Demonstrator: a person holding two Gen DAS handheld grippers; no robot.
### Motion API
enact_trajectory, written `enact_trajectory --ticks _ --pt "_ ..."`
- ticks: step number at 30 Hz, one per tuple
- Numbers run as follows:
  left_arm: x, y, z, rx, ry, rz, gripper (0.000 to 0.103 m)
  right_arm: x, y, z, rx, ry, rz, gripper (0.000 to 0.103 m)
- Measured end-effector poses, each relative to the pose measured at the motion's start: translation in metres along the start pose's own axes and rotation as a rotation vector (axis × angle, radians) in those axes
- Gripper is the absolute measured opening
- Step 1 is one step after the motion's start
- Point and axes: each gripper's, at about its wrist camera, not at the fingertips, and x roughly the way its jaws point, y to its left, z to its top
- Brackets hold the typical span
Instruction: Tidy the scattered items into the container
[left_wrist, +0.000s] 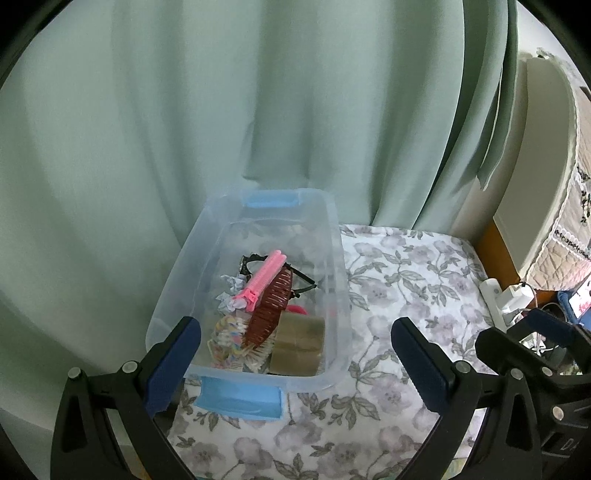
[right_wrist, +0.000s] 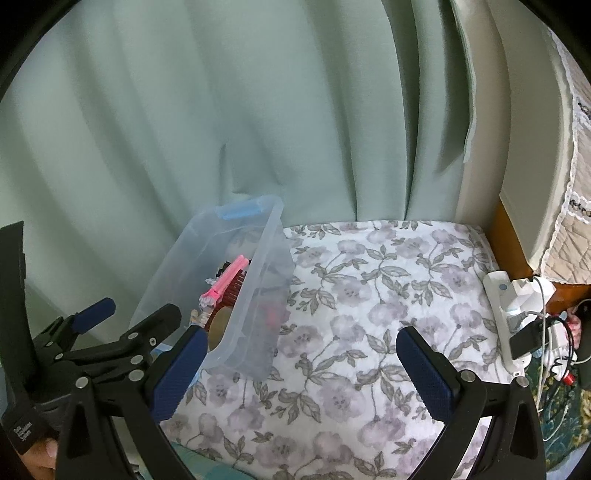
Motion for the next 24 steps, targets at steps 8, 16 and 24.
enact_trajectory --ticks 8,16,24 --pt "-0.0035 0.0004 0.0007 -0.004 -0.006 -0.009 0.103 -0.0074 0.0019 0.0003 -0.01 -0.004 -0.022 0.103" --pt "-0.0037 0.0012 0.0005 -0.003 -0.006 -0.009 0.103 -0.0074 0.0035 -0.0006 -0.004 0.006 -0.022 0.103" --pt "-0.0038 0.0009 0.0002 -0.004 -0.003 -0.012 0.103 -0.0081 0.0035 0.0 -0.006 0.016 -0.033 0.103"
